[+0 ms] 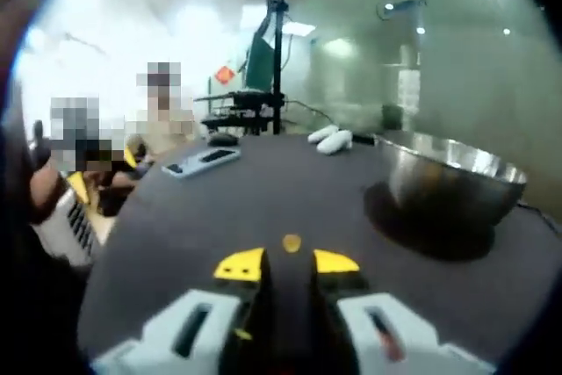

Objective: Pick up the QQ candy scattered on the table and place it into the stainless steel bowl on the table

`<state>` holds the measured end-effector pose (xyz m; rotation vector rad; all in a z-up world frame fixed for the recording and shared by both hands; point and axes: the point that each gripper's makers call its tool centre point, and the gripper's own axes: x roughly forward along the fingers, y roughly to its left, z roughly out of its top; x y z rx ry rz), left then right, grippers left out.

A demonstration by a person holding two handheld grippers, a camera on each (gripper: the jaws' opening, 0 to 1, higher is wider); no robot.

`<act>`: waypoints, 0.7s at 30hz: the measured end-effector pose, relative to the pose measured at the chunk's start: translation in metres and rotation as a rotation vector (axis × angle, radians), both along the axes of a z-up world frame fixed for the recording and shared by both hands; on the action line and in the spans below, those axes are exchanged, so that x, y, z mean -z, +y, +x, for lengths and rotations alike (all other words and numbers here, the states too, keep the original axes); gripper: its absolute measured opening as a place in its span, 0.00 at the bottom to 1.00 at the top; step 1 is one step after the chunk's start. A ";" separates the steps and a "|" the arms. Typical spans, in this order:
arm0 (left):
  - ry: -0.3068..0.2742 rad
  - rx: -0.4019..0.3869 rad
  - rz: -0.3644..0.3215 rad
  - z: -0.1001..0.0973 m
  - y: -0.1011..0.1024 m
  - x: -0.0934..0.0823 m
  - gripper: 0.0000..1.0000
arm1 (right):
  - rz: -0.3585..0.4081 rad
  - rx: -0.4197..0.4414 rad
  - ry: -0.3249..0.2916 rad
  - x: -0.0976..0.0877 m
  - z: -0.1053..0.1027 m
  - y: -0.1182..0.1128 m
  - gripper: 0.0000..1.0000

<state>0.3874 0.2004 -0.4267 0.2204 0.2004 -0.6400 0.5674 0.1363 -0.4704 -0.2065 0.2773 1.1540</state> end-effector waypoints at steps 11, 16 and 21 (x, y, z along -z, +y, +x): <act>0.014 -0.014 0.003 -0.001 0.003 0.005 0.43 | -0.038 -0.020 -0.023 0.010 0.005 0.020 0.18; 0.020 -0.002 0.010 -0.002 0.001 0.007 0.43 | -0.061 -0.074 -0.048 0.009 -0.002 0.028 0.10; 0.018 -0.006 0.009 -0.002 0.001 0.006 0.43 | -0.045 -0.077 -0.037 0.010 -0.001 0.027 0.09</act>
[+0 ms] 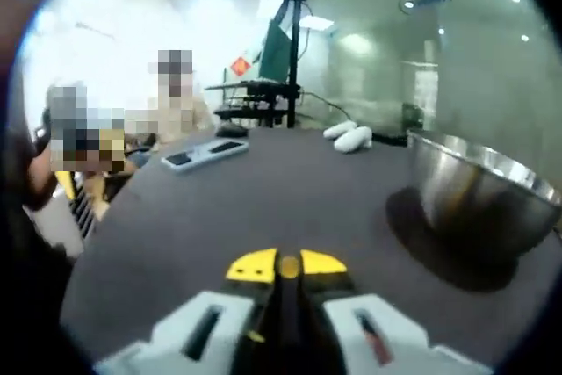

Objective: Pick up the QQ candy scattered on the table and place it into the stainless steel bowl on the table

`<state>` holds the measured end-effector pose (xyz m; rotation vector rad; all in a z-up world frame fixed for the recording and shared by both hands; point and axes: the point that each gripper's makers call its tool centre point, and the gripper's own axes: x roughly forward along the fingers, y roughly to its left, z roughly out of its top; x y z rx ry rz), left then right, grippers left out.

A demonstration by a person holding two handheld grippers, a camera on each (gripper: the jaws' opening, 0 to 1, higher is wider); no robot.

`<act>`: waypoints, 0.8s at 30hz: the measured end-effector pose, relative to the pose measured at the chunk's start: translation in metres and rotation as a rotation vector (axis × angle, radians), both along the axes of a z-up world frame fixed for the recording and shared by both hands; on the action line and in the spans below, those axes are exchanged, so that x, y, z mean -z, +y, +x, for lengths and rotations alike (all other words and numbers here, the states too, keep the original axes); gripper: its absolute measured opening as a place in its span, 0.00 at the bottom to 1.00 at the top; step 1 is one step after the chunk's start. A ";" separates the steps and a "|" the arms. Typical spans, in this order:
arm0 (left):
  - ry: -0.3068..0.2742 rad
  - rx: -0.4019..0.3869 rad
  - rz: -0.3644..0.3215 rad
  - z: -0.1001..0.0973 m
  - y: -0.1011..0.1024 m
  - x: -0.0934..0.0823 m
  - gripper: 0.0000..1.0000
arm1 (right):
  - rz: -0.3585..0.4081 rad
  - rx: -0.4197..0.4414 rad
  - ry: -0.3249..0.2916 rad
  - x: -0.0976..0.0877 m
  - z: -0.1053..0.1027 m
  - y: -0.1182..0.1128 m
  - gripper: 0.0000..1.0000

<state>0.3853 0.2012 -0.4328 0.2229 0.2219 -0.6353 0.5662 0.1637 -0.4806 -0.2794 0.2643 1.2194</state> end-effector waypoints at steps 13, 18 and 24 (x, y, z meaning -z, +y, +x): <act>0.001 -0.002 0.012 -0.004 0.001 -0.001 0.43 | -0.014 0.003 -0.011 -0.002 -0.006 -0.002 0.08; 0.004 -0.009 0.009 -0.003 0.003 0.001 0.42 | -0.014 0.010 -0.013 -0.002 -0.004 -0.003 0.08; 0.000 -0.008 0.010 -0.001 0.003 0.000 0.42 | 0.013 0.059 0.008 -0.008 0.001 -0.007 0.08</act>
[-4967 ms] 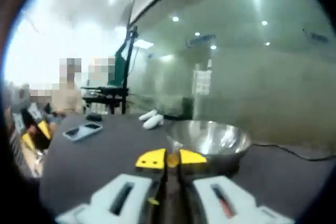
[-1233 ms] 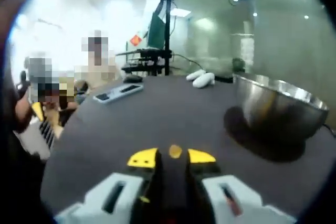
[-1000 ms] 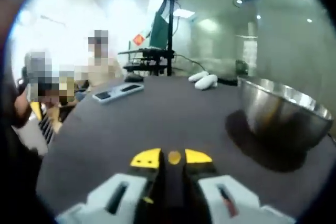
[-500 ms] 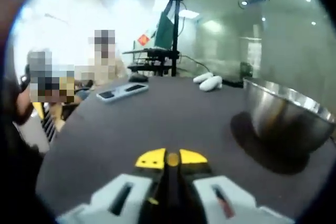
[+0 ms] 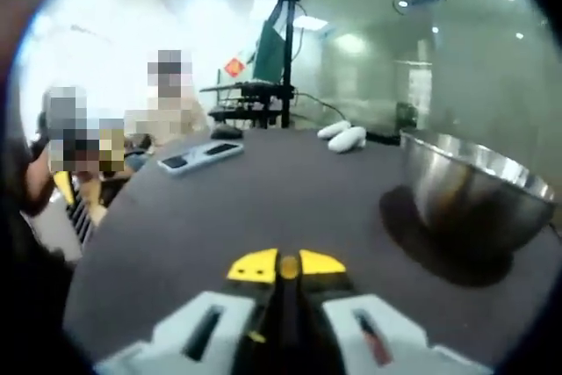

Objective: Pick up the QQ candy scattered on the table and place it into the stainless steel bowl on the table

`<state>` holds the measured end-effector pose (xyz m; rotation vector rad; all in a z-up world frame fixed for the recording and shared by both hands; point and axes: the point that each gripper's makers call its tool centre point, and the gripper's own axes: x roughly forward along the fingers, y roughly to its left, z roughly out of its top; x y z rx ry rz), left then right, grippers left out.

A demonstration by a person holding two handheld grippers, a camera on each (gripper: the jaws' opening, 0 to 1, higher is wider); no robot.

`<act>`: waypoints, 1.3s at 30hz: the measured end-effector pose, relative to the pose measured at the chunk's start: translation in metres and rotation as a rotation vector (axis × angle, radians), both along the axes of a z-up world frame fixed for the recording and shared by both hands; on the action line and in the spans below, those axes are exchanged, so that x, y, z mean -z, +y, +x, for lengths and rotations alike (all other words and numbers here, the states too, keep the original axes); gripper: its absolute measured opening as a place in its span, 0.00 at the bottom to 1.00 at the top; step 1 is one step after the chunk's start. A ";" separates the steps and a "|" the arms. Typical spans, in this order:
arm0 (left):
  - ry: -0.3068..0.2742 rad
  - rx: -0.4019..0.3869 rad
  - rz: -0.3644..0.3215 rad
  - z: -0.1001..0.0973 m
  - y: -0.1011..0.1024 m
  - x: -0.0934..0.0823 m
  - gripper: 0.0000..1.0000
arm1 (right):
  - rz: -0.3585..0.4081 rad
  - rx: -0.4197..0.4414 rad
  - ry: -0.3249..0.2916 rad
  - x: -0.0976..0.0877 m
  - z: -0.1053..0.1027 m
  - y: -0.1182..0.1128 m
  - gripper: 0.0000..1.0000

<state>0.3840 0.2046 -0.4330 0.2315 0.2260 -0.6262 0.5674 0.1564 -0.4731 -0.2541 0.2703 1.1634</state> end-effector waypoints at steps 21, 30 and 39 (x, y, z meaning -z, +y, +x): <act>-0.016 0.019 -0.005 0.008 -0.007 -0.004 0.42 | 0.168 0.240 -0.108 -0.075 0.008 -0.059 0.08; -0.020 0.036 -0.006 0.007 -0.011 -0.004 0.42 | 0.229 0.363 -0.141 -0.100 0.021 -0.092 0.09; -0.028 0.037 -0.009 0.006 -0.009 -0.008 0.42 | 0.244 0.430 -0.227 -0.137 0.033 -0.105 0.08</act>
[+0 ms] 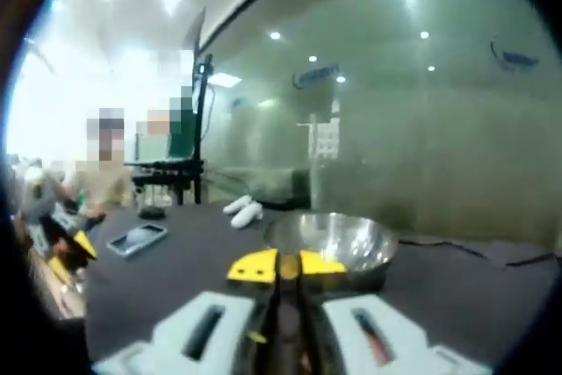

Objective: Pick up the QQ candy scattered on the table and place it into the stainless steel bowl on the table

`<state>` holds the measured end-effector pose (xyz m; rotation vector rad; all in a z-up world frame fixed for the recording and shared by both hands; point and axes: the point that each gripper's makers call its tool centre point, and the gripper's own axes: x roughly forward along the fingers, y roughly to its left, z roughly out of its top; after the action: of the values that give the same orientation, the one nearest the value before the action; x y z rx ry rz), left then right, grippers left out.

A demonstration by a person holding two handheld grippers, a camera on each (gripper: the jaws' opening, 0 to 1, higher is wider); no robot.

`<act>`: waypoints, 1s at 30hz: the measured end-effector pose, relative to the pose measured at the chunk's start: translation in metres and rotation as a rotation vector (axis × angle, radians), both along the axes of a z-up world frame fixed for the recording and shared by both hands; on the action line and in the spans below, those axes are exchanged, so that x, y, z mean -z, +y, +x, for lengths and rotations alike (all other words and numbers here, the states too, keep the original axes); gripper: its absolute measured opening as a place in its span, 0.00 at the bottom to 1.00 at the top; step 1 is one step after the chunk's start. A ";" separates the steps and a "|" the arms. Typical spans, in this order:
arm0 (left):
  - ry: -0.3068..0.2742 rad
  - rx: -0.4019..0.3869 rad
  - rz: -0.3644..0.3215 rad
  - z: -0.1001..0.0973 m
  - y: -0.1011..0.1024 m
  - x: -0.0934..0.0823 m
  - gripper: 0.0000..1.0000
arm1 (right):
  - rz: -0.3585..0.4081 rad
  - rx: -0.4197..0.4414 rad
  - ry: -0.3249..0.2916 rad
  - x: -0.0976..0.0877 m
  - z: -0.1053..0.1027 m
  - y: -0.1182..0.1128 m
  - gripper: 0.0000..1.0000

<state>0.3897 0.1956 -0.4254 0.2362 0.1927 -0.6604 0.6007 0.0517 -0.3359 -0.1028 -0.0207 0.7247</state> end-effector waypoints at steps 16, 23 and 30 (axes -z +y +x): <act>-0.002 0.006 -0.004 -0.001 -0.003 0.001 0.42 | -0.045 0.079 0.016 -0.020 0.095 0.018 0.09; 0.001 0.013 -0.008 0.001 -0.009 0.001 0.42 | -0.045 0.127 0.063 -0.011 0.133 0.021 0.09; -0.001 0.010 -0.013 0.002 -0.007 -0.001 0.42 | -0.075 0.121 0.142 0.019 0.142 0.022 0.29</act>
<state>0.3921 0.1890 -0.4246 0.2257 0.1863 -0.6714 0.7423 0.0740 -0.3550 -0.1225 0.1477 0.6100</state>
